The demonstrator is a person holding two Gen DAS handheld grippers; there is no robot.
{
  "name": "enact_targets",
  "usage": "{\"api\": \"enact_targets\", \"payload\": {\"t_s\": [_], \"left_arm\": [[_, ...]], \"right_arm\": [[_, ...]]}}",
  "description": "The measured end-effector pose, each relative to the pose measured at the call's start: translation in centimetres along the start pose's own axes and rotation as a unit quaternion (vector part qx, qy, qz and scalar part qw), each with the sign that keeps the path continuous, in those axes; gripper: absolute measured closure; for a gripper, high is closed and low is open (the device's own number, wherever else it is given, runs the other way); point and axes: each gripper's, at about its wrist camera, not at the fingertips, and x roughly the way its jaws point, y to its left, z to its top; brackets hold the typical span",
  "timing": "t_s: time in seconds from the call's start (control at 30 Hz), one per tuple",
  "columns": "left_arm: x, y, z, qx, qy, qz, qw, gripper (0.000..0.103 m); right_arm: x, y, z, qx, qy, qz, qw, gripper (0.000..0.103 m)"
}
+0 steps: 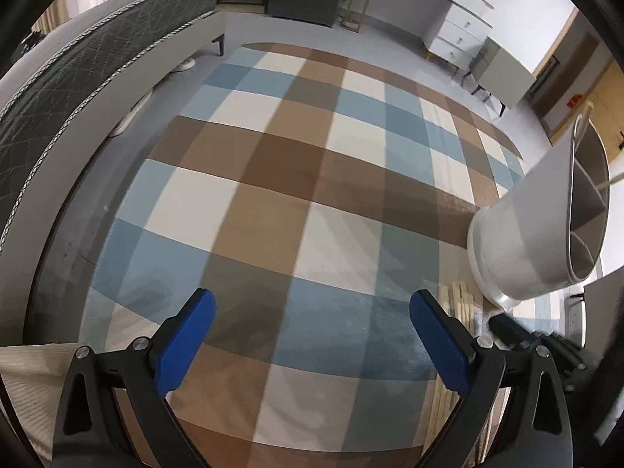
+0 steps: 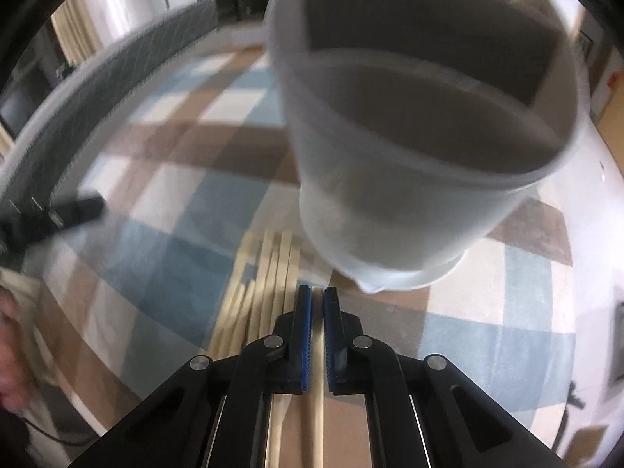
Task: Organize utensils
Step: 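Lower the right gripper to the chopstick pile and close on one chopstick, then close the left gripper on another chopstick while the right gripper holds its chopstick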
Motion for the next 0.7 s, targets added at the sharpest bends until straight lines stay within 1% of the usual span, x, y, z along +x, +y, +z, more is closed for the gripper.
{"api": "enact_targets", "payload": {"t_s": [0.1, 0.17, 0.27, 0.37, 0.43, 0.47, 0.57, 0.6, 0.7], "left_arm": [[0.5, -1.2, -0.1, 0.005, 0.011, -0.007, 0.9999, 0.006], [0.9, -2.4, -0.2, 0.023, 0.023, -0.014, 0.9994, 0.006], [1.3, -3.8, -0.6, 0.055, 0.029, -0.016, 0.9980, 0.006], [1.7, -4.8, -0.9, 0.075, 0.037, -0.006, 0.9964, 0.006], [1.9, -5.4, -1.0, 0.083, 0.043, -0.009, 0.9956, 0.006], [1.9, -5.7, -1.0, 0.088, 0.043, -0.008, 0.9951, 0.006], [2.2, -6.9, -1.1, 0.109, 0.039, -0.007, 0.9933, 0.006], [2.4, -7.3, -1.2, 0.115, 0.040, -0.005, 0.9925, 0.006], [3.4, -8.0, -1.5, 0.128, 0.045, 0.013, 0.9906, 0.006]], "right_arm": [[-1.9, -1.0, 0.4, 0.023, -0.035, 0.019, 0.999, 0.098], [-3.3, -1.9, 0.5, 0.041, -0.061, 0.033, 0.997, 0.098], [-5.1, -3.4, 0.3, 0.070, -0.090, 0.049, 0.992, 0.098], [-7.0, -5.0, -0.4, 0.103, -0.113, 0.066, 0.986, 0.098], [-8.0, -5.9, -0.5, 0.126, -0.128, 0.077, 0.981, 0.098], [-8.5, -6.4, -0.6, 0.138, -0.137, 0.084, 0.977, 0.098], [-10.3, -7.8, -1.1, 0.152, -0.163, 0.090, 0.971, 0.098], [-10.3, -7.4, -1.1, 0.156, -0.168, 0.092, 0.969, 0.098], [-11.3, -8.5, -1.8, 0.178, -0.176, 0.099, 0.963, 0.098]]}}
